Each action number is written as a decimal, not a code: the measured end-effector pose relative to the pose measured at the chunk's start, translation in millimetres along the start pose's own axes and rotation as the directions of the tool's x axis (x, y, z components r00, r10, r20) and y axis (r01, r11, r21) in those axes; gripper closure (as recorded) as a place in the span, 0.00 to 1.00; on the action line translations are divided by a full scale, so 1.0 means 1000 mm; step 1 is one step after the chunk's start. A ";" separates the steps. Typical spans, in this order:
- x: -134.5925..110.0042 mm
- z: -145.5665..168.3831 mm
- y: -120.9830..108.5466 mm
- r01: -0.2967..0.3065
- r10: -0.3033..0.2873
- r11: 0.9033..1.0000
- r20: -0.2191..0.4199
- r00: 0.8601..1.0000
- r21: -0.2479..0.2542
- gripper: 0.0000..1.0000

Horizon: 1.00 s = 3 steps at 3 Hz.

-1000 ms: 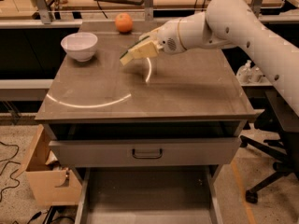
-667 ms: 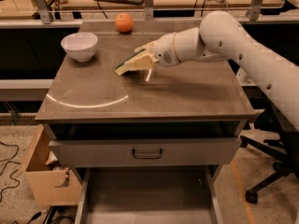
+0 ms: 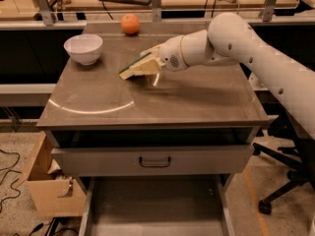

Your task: Pick sponge from white bowl and place on counter

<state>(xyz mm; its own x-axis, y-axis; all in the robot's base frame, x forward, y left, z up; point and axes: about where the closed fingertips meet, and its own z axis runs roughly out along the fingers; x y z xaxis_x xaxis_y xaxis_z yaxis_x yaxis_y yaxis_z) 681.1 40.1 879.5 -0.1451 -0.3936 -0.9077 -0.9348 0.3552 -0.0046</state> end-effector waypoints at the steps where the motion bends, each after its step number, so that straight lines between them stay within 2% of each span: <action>1: 0.000 0.003 0.001 0.000 0.000 1.000 0.000 1.000 -0.005 0.37; 2: 0.000 0.005 0.003 0.001 -0.001 1.000 -0.001 1.000 -0.010 0.12; 3: 0.000 0.007 0.004 0.001 -0.001 1.000 -0.001 1.000 -0.014 0.00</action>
Offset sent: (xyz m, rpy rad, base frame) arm -0.0005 0.0028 -0.0010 0.0002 0.0018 0.0046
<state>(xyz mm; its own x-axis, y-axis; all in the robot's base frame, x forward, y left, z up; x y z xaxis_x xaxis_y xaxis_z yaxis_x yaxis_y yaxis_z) 679.6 47.9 876.6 -0.1445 -0.3950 -0.9073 -0.9393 0.3432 0.0002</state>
